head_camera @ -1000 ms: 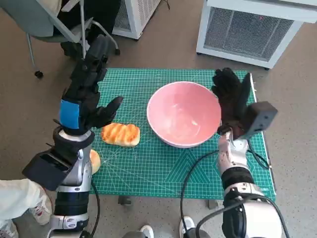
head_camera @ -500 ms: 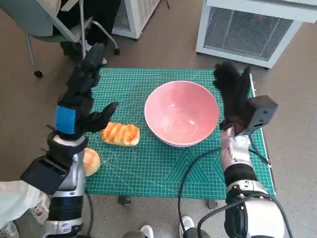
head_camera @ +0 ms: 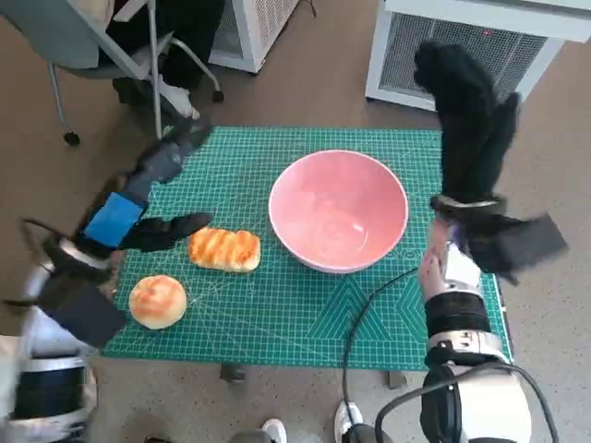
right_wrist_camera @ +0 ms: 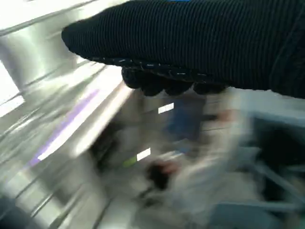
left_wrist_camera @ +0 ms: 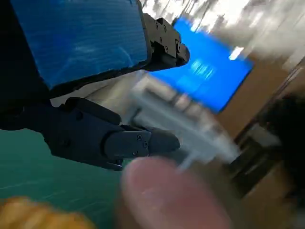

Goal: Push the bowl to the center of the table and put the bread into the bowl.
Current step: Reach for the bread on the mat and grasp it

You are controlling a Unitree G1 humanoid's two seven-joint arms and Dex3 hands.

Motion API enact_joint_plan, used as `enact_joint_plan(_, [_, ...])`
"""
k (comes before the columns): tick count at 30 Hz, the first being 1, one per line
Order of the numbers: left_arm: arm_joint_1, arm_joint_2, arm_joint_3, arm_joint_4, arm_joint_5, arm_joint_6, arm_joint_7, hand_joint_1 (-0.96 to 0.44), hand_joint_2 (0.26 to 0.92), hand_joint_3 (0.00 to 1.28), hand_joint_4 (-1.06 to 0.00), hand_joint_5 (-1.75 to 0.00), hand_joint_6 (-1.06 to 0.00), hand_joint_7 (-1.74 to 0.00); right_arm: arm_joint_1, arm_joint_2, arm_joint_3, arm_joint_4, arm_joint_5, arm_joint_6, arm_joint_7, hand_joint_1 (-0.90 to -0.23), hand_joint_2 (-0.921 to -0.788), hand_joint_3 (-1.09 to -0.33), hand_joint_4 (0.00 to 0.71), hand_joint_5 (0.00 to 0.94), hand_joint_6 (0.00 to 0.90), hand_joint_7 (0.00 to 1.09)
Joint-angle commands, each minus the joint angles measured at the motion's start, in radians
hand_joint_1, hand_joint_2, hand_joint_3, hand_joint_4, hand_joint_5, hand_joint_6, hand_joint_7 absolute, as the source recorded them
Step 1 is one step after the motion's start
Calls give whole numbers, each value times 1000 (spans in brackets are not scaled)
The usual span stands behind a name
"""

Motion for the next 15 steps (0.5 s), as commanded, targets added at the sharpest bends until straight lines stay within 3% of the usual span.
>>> enact_joint_plan(1, [-9,65,-70,-87,57,168,-94,-570,916,113,-184,-7,-339,-23,52,-21,34,-94,72,-8,125,-603,-921,-849,268,24,-1,702])
enact_joint_plan(7, [-57,76,-168,-84,154,280,-138,-501,878,12,-199,-4,-376,-31,99,-35,61,-208,86,7,148,-597,-921,-836,280,31,-1,707])
enact_joint_plan(15, [-136,41,-292,31,243,338,-170,-428,827,1,-213,-5,-402,-36,169,-35,87,-350,42,43,88,-597,-921,-850,271,30,-1,679])
